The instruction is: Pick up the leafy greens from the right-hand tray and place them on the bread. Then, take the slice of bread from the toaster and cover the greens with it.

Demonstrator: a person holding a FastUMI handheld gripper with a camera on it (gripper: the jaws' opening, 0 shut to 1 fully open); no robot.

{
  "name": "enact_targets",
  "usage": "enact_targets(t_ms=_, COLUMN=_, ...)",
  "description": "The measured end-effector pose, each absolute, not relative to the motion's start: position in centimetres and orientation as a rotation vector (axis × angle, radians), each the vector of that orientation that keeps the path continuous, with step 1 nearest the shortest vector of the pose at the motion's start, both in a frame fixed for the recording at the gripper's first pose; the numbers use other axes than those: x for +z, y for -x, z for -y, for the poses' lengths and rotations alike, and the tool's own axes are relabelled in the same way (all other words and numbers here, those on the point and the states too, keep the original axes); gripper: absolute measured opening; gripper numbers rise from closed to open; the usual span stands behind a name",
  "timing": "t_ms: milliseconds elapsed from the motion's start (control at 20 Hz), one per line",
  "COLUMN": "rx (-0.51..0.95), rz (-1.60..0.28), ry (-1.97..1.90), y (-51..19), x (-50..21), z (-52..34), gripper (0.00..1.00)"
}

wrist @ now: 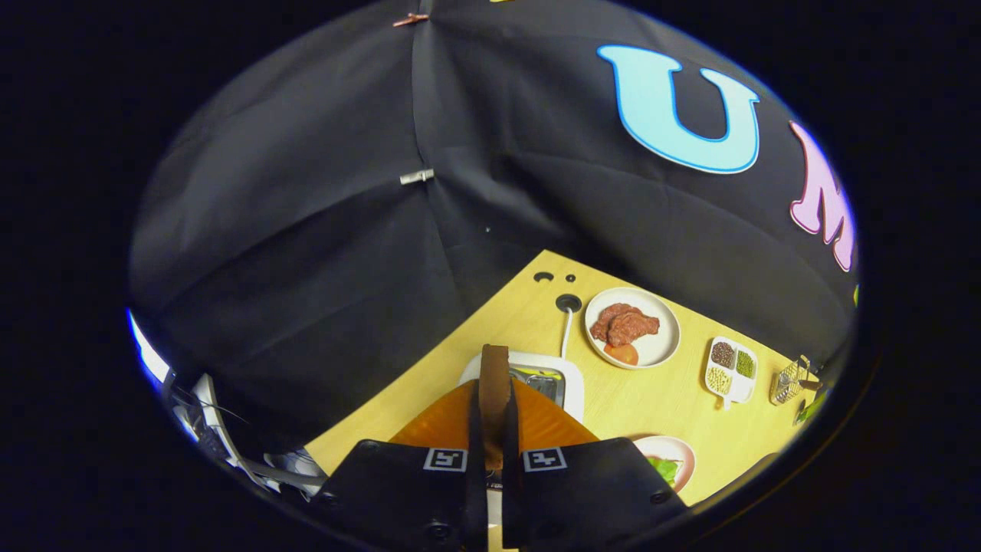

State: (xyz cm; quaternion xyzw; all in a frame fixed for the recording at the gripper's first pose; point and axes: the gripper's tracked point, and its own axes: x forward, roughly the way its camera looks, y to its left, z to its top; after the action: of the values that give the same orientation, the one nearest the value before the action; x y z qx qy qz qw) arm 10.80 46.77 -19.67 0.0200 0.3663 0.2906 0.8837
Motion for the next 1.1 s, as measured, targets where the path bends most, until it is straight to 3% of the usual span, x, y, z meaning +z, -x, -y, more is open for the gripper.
enact_targets(t_ms=250, rx=0.584, rz=-0.665, ry=-0.1, y=-11.0, x=-14.4, z=-42.1, gripper=0.12)
enact_targets(t_ms=500, rx=0.488, rz=-0.616, ry=-0.073, y=-10.6, x=-13.6, z=-34.5, gripper=0.12)
enact_targets(t_ms=800, rx=0.312, rz=-0.689, ry=-0.095, y=-8.7, x=-19.1, z=-25.6, gripper=0.12)
enact_targets(t_ms=1100, rx=0.249, rz=-0.759, ry=-0.217, y=-7.4, x=-26.7, z=-24.3, gripper=0.12)
